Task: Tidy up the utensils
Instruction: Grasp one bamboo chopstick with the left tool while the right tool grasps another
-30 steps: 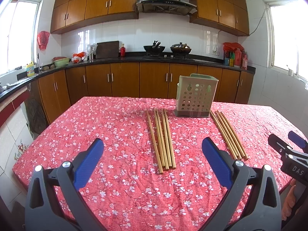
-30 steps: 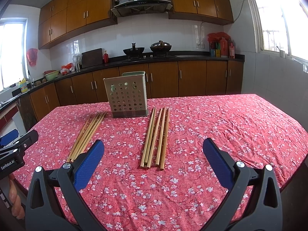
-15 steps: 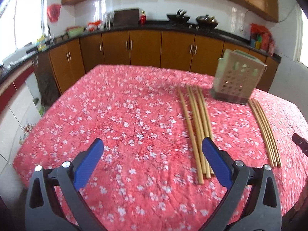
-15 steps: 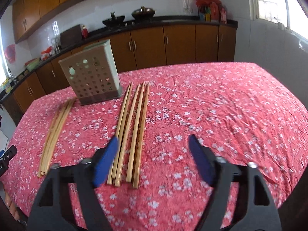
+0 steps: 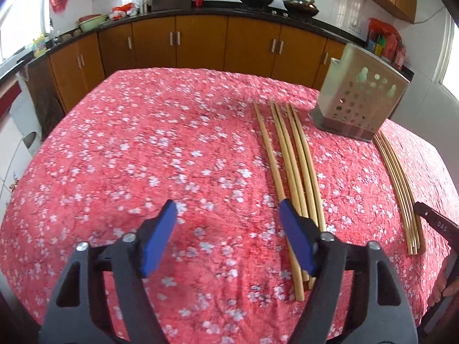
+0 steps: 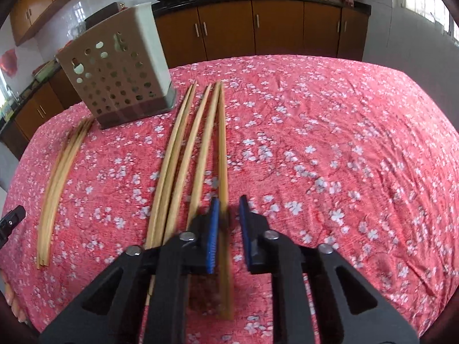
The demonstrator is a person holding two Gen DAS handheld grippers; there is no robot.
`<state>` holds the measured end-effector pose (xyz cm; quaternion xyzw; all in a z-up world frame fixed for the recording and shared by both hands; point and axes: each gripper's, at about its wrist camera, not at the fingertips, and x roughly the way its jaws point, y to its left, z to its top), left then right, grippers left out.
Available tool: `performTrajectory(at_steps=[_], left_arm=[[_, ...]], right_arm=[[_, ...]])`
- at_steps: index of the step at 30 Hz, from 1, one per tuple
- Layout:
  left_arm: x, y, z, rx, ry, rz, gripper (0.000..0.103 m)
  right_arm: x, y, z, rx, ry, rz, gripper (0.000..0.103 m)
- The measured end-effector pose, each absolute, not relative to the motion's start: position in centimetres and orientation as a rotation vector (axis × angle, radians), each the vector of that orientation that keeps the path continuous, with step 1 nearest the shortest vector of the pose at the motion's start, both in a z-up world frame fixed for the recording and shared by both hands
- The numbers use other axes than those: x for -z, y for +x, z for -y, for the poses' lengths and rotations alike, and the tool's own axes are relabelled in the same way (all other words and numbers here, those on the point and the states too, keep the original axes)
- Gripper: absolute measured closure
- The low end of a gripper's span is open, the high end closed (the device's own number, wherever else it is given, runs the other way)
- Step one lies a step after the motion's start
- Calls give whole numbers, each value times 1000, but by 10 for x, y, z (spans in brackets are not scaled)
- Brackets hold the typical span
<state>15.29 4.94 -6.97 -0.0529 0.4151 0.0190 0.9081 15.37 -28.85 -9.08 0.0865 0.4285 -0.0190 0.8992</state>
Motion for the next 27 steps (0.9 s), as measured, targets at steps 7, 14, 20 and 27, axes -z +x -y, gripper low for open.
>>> performTrajectory(at_steps=[7, 14, 20, 27], left_arm=[[78, 170, -39, 54, -130, -907, 63], [82, 175, -26, 91, -93, -929, 73], [89, 180, -19, 48, -21, -943, 91], [89, 206, -49, -36, -60, -942, 95]], right_arm=[[87, 145, 301, 64, 207, -880, 95], [88, 147, 301, 63, 204, -876, 95], [91, 153, 295, 59, 184, -881, 94], [88, 151, 299, 43, 161, -877, 95]])
